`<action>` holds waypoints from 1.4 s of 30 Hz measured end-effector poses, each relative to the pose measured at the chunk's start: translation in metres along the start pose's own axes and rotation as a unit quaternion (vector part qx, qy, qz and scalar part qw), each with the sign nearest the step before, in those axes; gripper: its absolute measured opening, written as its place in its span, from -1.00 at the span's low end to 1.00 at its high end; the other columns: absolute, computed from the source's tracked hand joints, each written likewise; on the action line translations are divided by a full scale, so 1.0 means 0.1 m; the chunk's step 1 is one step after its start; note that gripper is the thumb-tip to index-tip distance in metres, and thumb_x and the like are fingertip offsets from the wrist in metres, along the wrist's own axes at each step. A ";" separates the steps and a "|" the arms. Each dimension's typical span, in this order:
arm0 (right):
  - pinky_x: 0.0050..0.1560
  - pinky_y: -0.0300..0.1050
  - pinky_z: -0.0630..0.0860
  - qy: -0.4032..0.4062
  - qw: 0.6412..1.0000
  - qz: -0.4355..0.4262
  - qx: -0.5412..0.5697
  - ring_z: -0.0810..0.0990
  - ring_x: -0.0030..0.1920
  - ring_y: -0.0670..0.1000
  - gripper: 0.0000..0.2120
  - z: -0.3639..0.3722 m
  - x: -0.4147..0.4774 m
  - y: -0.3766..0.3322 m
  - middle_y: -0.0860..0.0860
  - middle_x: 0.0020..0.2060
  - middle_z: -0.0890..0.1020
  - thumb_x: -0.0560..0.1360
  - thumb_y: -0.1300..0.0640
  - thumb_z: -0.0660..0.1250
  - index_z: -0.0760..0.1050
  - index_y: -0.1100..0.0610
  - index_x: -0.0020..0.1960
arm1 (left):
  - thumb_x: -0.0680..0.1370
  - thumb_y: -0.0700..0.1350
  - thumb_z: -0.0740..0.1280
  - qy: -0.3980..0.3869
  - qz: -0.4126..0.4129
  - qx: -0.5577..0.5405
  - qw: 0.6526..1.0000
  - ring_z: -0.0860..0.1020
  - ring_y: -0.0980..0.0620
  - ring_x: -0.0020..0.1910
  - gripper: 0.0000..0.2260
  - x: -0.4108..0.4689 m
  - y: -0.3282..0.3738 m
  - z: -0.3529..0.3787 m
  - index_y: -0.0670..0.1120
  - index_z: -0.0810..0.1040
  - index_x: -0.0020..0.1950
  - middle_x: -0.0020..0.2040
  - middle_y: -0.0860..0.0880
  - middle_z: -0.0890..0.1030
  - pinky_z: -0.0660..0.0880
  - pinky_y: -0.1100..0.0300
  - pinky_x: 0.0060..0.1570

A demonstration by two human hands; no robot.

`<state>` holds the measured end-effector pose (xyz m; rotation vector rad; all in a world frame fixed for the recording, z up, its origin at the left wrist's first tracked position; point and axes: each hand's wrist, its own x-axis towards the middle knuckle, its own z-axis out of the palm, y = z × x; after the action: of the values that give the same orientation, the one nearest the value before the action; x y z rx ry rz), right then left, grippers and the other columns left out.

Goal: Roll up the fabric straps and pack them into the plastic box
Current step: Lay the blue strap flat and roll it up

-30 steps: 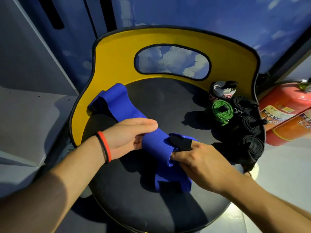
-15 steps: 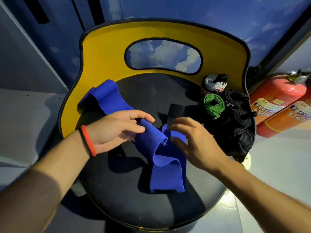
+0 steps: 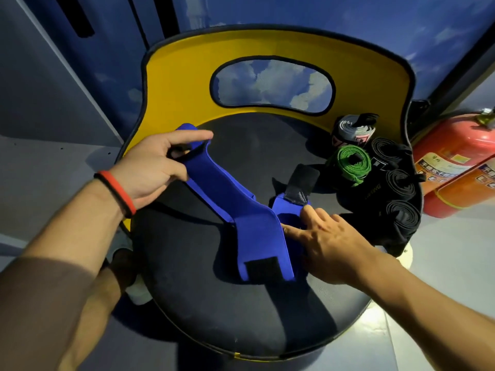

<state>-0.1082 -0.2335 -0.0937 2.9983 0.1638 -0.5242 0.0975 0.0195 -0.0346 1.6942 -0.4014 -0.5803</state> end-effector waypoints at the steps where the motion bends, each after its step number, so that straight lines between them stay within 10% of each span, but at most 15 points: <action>1: 0.08 -0.01 0.42 0.015 1.000 -0.004 0.000 0.40 0.09 0.08 -0.28 0.01 0.01 0.00 0.06 0.18 0.33 0.57 -0.14 0.22 -0.09 -0.32 0.61 | 0.33 -0.66 0.21 0.008 0.013 0.053 0.998 0.63 0.09 0.08 -0.27 0.00 -0.01 0.01 0.14 0.72 0.04 0.04 0.07 0.67 0.57 0.22 0.07; 4: 0.17 0.05 0.50 0.079 0.995 -0.055 0.019 0.48 0.19 0.13 -0.40 0.04 0.05 0.01 0.08 0.29 0.44 0.44 -0.06 0.41 0.38 -0.13 0.46 | 0.34 -0.53 0.44 0.030 0.079 0.170 0.982 0.60 0.07 -0.04 -0.44 0.00 0.01 0.07 0.21 0.69 -0.24 -0.11 0.00 0.64 0.48 0.19 0.10; 10: 0.52 0.07 0.23 0.063 0.989 -0.106 0.083 0.27 0.47 0.07 -0.27 0.04 0.12 -0.12 0.02 0.48 0.29 0.49 0.05 0.37 0.20 0.10 0.60 | 0.40 -0.26 0.55 0.023 0.224 0.268 0.937 0.56 0.08 0.18 -0.66 0.00 0.21 0.20 0.23 0.68 -0.22 -0.04 -0.11 0.55 0.42 0.39 0.12; 15: 0.13 0.05 0.44 0.084 0.995 -0.037 0.027 0.52 0.14 0.13 -0.42 -0.08 0.07 -0.12 0.04 0.16 0.49 0.38 -0.18 0.49 0.46 0.03 0.30 | 0.39 -0.33 0.56 0.074 0.282 0.351 0.890 0.55 -0.04 0.18 -0.65 0.03 0.32 0.16 0.14 0.66 -0.14 -0.14 0.00 0.61 0.46 0.11 0.17; 20: -0.11 -0.05 0.46 0.041 0.982 0.070 0.171 0.55 0.16 0.11 -0.60 -0.09 0.04 -0.06 -0.01 0.13 0.56 0.50 -0.14 0.43 0.40 0.03 0.20 | 0.39 -0.50 0.38 0.053 0.205 0.358 0.909 0.60 0.14 0.03 -0.44 0.21 0.51 0.31 0.25 0.64 -0.16 -0.08 0.20 0.66 0.54 0.13 0.12; 23: -0.13 -0.01 0.51 0.049 0.958 0.133 0.251 0.58 -0.01 0.14 -0.69 -0.03 0.06 -0.06 0.01 -0.01 0.61 0.51 -0.11 0.42 0.42 0.07 0.04 | 0.45 -0.51 0.24 -0.006 0.142 0.356 0.923 0.65 -0.15 -0.01 -0.41 0.48 0.76 0.43 0.21 0.70 -0.14 -0.05 0.10 0.71 0.60 -0.09 -0.01; 31: -0.24 0.09 0.55 0.092 0.814 0.268 0.508 0.66 -0.24 0.19 -0.77 0.09 0.15 0.00 0.08 -0.18 0.60 0.59 0.06 0.33 0.26 0.00 -0.10 | 0.59 -0.16 0.36 -0.142 0.095 0.526 0.833 0.47 -0.10 0.36 -0.76 1.34 1.17 0.66 -0.07 0.65 0.25 0.35 -0.09 0.54 0.37 0.22 0.29; 35: -0.31 0.03 0.56 0.095 0.811 0.259 0.516 0.69 -0.30 0.12 -0.84 0.06 0.18 0.07 0.06 -0.16 0.61 0.64 0.11 0.26 0.31 0.00 -0.08 | 0.52 0.11 0.44 -0.129 0.084 0.660 0.735 0.17 -0.12 0.55 -0.36 1.68 0.83 0.83 -0.02 0.35 0.55 0.59 -0.01 0.20 0.13 -0.05 0.54; 42: -0.02 0.05 0.61 0.018 0.870 0.217 0.443 0.61 -0.07 0.02 -0.72 0.03 0.20 0.02 -0.09 -0.07 0.59 0.49 -0.15 0.44 0.43 -0.10 0.09 | 0.41 0.10 0.53 -0.037 0.023 0.677 0.735 0.14 -0.15 0.52 -0.16 1.84 0.06 0.98 -0.03 0.22 0.59 0.60 0.09 0.07 0.28 -0.14 0.43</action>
<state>-0.0899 -0.2345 -0.1029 3.6932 -1.0018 -0.6042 0.1906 -0.1640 -0.0706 3.0419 -1.0941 -0.2617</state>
